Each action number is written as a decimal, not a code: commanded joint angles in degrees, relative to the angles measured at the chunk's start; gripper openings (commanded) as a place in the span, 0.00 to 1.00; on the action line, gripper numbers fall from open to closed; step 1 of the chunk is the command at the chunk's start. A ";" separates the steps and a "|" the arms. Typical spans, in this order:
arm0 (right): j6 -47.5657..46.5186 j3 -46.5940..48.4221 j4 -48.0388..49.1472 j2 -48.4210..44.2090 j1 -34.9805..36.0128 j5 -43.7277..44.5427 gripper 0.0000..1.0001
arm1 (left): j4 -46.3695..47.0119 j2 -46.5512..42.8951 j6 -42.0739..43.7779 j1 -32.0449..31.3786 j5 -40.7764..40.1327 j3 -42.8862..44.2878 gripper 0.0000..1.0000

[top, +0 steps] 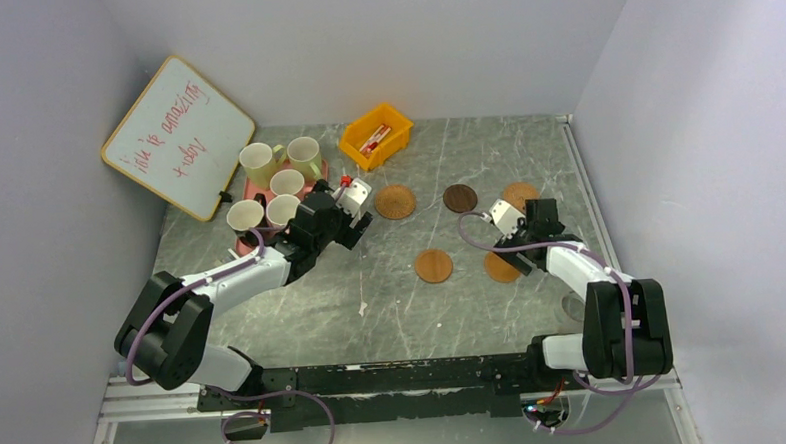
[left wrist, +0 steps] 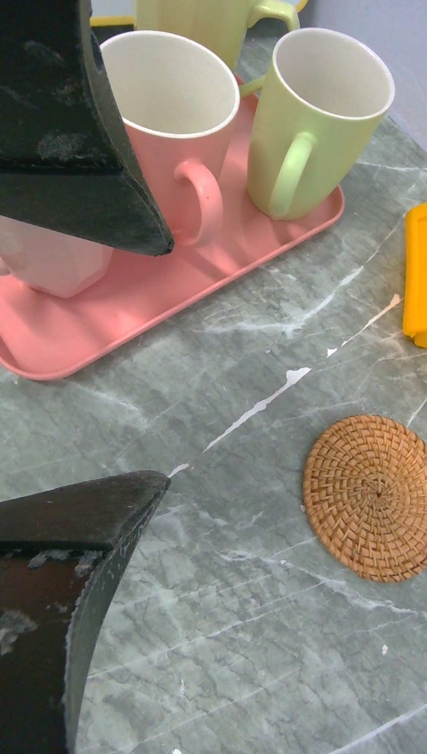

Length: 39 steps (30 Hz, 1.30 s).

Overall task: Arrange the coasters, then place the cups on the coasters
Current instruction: Move the coaster to the center of the board.

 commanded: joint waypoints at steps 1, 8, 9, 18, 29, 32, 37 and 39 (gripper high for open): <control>0.91 1.00 -0.30 -1.65 -0.09 -0.48 1.00 | 1.33 -1.29 -0.34 0.22 0.75 1.44 0.96; 2.33 2.16 -0.24 -0.61 -0.15 1.31 1.00 | 1.51 -1.26 -0.27 0.23 0.61 1.38 0.96; 2.68 2.37 0.57 -0.59 -0.11 2.72 1.00 | 1.51 -1.17 -0.14 0.23 0.45 1.42 0.96; 3.68 10.87 -11.91 -6.66 -0.11 -2.75 1.00 | 1.99 -2.22 0.45 0.23 -0.76 1.10 0.96; 21.15 23.08 -17.86 -12.30 4.69 -17.08 1.00 | 2.60 -5.54 5.23 1.50 -5.22 3.30 0.96; 26.36 26.18 -17.98 -9.15 13.09 -16.02 1.00 | 0.99 -6.08 6.58 3.17 -5.24 5.23 0.96; 28.34 27.15 -14.86 -6.41 23.12 -17.70 1.00 | -1.17 -7.75 10.08 4.51 -6.97 7.63 0.96; 27.93 27.59 -14.32 -5.64 25.83 -17.83 1.00 | -3.15 -8.99 11.04 5.24 -7.69 8.68 0.96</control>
